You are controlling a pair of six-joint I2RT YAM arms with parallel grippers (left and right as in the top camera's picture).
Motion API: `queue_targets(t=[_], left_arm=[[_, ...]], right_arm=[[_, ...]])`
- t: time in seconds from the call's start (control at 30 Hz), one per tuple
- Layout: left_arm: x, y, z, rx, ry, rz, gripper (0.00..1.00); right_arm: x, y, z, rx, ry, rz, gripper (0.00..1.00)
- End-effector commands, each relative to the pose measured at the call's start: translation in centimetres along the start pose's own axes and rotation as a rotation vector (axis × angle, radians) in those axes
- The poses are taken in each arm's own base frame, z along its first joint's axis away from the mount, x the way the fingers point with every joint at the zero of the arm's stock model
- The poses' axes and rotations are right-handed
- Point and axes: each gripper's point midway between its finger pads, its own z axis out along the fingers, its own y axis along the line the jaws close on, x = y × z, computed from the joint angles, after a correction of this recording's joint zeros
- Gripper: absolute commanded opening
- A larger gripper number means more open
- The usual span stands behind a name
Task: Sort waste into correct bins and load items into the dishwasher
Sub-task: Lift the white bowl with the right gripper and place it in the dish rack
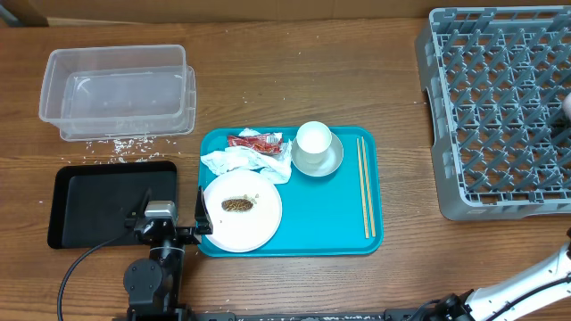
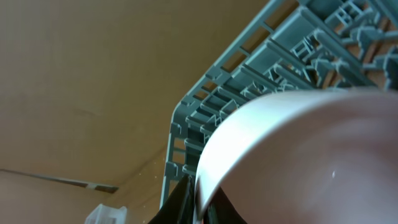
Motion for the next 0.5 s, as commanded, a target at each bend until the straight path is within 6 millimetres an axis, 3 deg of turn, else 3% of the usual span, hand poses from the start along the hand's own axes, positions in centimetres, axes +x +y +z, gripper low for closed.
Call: queue_targets(t=[0.0,0.27,0.47], left_arm=[[0.0,0.2,0.0,-0.011,-0.005,0.022,1.0],[0.0,0.2,0.0,-0.011,-0.004,0.021,1.0],[0.0,0.2,0.0,-0.011,-0.005,0.022,1.0]], right_arm=[[0.3,-1.6,-0.9,0.022,-0.007,0.048,0.09],[0.6,-3.3,-3.9,0.074,-0.033,0.154,0.09],[-0.5,-2.5,-7.8,0.136,-0.092,0.189,0.14]])
